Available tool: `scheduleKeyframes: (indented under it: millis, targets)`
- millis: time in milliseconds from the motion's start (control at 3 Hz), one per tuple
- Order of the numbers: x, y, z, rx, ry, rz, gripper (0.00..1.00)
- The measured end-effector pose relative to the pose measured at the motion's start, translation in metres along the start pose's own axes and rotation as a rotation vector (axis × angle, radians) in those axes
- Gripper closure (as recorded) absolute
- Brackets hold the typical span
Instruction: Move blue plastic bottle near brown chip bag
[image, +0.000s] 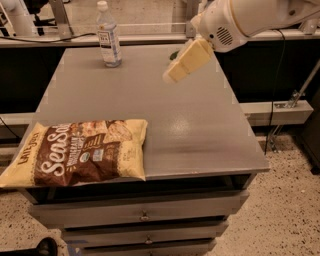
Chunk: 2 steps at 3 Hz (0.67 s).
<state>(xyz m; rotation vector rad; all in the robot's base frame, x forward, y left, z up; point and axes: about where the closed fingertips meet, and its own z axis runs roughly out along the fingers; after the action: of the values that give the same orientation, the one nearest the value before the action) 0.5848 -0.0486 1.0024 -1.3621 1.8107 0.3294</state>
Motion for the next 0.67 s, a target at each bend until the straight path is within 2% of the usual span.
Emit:
scheduleKeyframes:
  millis: [333, 667]
  targets:
    - [0.000, 0.000, 0.000, 0.000, 0.000, 0.000, 0.00]
    - [-0.007, -0.004, 0.015, 0.014, -0.063, 0.028, 0.00]
